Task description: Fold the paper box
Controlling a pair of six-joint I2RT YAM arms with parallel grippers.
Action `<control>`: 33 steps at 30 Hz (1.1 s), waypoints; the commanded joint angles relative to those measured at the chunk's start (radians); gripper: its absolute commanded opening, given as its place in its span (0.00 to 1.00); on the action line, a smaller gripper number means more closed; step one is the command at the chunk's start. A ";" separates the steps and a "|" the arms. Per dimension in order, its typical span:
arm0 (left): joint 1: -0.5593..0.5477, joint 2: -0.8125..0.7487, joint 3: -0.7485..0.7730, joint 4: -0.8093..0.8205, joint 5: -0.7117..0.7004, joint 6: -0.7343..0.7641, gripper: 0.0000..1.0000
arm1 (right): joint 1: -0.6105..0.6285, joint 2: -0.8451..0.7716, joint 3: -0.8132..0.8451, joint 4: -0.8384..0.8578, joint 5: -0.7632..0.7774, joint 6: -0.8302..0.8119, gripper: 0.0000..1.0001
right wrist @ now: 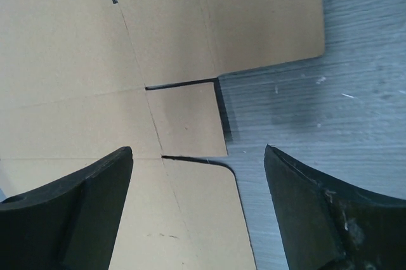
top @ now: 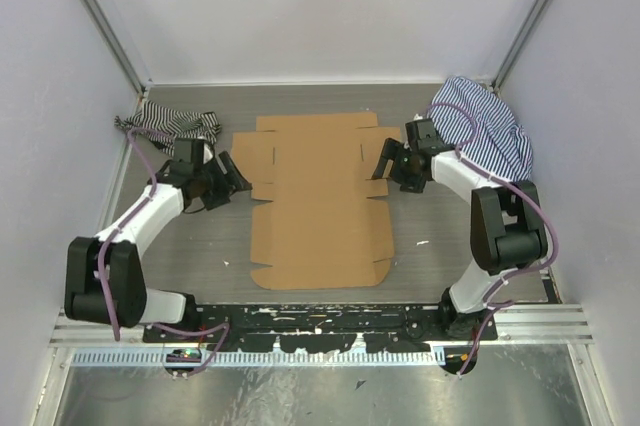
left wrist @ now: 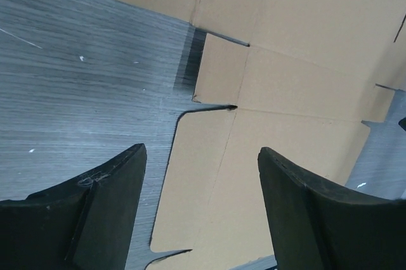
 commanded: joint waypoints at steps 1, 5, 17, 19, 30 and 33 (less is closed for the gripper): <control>0.001 0.075 0.042 0.052 0.073 -0.010 0.77 | 0.028 0.040 0.027 0.074 -0.025 0.016 0.88; -0.006 0.124 0.060 0.054 0.077 0.000 0.77 | 0.045 0.070 0.044 0.079 -0.015 0.012 0.87; -0.052 0.271 0.140 0.082 0.038 0.030 0.74 | 0.082 0.128 0.086 0.098 -0.016 -0.008 0.85; -0.063 0.292 0.162 0.068 0.027 0.040 0.73 | 0.091 0.119 0.098 0.089 -0.009 -0.013 0.85; -0.103 0.278 0.199 0.047 -0.008 0.055 0.72 | 0.118 0.048 0.170 0.020 -0.002 -0.025 0.84; -0.104 0.288 0.196 0.050 -0.004 0.055 0.72 | 0.126 0.045 0.191 0.011 -0.011 -0.024 0.84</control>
